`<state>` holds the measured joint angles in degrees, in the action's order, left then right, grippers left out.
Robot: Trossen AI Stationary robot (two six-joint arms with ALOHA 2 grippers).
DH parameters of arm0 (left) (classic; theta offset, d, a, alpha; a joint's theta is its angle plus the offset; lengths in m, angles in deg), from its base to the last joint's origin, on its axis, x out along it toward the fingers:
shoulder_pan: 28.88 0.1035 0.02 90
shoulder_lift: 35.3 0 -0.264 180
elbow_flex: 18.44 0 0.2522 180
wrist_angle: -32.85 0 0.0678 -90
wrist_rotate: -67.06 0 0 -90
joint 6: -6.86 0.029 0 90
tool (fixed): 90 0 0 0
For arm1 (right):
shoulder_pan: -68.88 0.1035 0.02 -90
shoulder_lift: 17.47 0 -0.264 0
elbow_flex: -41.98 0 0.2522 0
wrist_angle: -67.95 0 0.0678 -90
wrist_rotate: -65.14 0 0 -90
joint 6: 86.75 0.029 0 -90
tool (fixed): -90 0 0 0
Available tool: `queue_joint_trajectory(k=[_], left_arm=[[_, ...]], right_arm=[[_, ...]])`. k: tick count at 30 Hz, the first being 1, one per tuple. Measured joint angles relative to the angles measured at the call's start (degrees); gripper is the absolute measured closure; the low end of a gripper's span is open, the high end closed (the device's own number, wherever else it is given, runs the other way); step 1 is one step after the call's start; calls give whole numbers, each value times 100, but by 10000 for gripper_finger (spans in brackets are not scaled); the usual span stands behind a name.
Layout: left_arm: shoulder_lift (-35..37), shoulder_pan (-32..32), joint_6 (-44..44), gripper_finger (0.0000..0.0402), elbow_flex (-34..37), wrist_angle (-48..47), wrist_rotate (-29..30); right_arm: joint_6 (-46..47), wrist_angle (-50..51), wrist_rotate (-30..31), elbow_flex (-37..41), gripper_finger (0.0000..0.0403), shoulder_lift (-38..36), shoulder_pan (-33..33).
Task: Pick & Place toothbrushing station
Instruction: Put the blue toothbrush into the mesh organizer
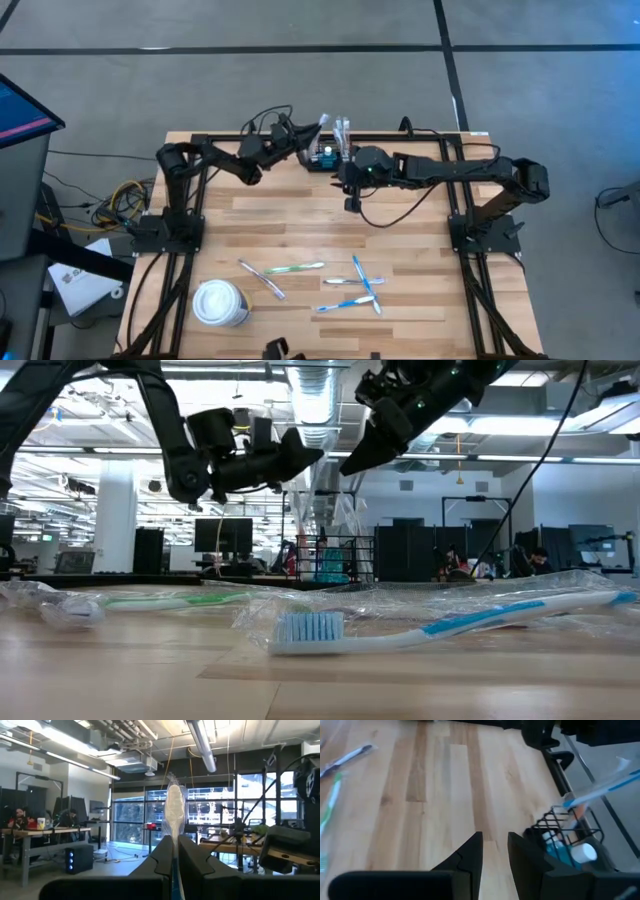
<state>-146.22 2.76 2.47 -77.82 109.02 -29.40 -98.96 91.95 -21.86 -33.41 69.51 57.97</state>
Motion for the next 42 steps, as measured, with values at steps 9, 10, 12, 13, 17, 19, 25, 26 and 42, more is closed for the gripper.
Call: queue_joint_trajectory(k=[9,10,12,13,17,19,25,26,42], left_arm=[[-116,182,168,396,-145,4,-3],[-117,195,172,396,-145,4,-4],[-117,194,126,396,-145,3,-4],[-116,189,173,396,-145,4,-2],[-132,188,323,396,-169,13,-17],[-166,186,285,396,-170,-6,-110],[-318,185,283,396,-223,21,-70],[-336,181,257,396,-245,5,-56],[-476,111,279,396,-427,8,-96]], right_arm=[[-100,-1,0,0,321,0,-268],[-162,-2,0,0,321,0,-292],[-239,-12,0,0,321,0,-348],[-287,-30,0,0,321,0,-369],[-328,-212,-2,0,321,0,-467],[-328,-296,-2,0,321,-1,-511],[-332,-328,-11,0,321,-2,-578],[-343,-326,-11,0,321,-2,-580],[-334,-248,-15,0,321,-2,-580]])
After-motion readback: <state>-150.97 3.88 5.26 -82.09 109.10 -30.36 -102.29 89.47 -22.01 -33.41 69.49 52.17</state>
